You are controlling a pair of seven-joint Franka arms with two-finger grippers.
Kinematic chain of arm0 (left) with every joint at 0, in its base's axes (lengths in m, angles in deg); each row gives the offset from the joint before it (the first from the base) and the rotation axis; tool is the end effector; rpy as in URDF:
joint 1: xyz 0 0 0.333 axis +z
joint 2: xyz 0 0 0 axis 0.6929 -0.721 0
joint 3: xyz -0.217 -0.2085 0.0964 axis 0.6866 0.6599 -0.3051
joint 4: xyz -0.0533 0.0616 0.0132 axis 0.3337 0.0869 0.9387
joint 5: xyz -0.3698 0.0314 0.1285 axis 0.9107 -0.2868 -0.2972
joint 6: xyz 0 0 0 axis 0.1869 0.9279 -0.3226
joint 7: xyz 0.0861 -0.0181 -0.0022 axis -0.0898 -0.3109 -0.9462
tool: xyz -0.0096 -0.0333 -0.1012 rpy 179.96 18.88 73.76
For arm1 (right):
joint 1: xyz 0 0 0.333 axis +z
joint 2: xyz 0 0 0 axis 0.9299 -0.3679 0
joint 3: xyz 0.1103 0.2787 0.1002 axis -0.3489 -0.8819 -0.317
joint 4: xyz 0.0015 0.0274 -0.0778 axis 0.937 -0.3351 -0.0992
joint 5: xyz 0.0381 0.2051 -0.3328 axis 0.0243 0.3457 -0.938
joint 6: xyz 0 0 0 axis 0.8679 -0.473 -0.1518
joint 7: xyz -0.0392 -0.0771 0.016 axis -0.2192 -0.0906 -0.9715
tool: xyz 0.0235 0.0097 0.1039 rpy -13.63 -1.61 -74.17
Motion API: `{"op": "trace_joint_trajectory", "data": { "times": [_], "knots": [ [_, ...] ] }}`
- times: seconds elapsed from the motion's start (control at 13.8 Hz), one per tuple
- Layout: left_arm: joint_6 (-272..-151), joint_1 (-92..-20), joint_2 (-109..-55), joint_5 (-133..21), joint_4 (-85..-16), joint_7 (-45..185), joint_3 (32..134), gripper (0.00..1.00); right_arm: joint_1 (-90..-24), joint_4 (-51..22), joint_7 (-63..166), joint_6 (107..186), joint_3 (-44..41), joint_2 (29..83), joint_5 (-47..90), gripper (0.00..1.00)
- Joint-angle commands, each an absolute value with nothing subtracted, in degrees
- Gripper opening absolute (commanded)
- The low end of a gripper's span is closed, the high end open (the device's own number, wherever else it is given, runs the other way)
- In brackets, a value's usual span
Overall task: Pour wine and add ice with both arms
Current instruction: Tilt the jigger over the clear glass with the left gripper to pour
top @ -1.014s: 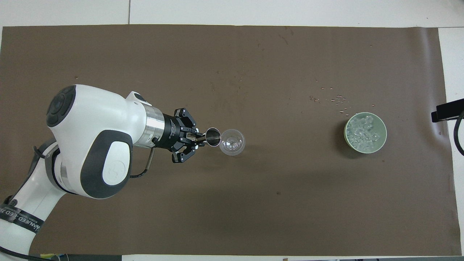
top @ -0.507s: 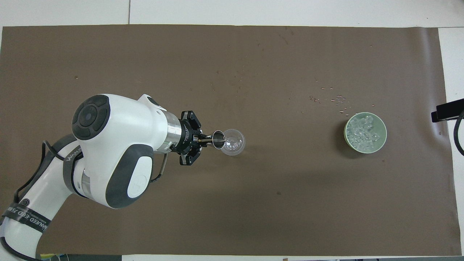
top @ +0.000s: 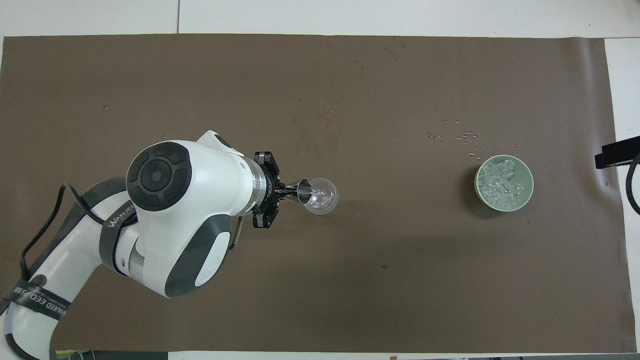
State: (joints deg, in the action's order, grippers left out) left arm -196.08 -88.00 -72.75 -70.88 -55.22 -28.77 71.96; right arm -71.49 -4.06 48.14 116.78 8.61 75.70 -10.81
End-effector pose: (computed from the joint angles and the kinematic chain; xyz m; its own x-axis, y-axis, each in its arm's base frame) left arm 0.4609 -0.3415 0.4764 0.1247 0.9712 -0.2029 0.9911 -0.1125 0.0707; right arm 0.5245 -0.0560 0.6350 0.9996 -0.0175 -0.0224 -0.0170 -0.9996 0.0204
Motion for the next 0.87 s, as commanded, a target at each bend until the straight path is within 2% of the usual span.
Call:
{"op": "trace_joint_trajectory", "data": {
  "times": [0.0, 0.29, 0.8],
  "knots": [
    [-193.8, -89.4, -73.8, -76.3, -52.4, -32.4, 71.4, 0.00, -72.2, -5.2, 49.3, 117.1, 8.3, 76.8, -10.2, 1.00],
    [-192.8, -92.3, -73.8, -83.0, -51.7, -34.6, 71.4, 0.00, -72.6, -5.2, 49.3, 114.5, 8.6, 76.8, -10.2, 1.00],
    [-191.6, -96.7, -73.7, -94.8, -51.5, -40.2, 71.4, 0.00, -71.8, -5.2, 49.6, 114.5, 8.5, 76.9, -10.2, 1.00]
  ]
}}
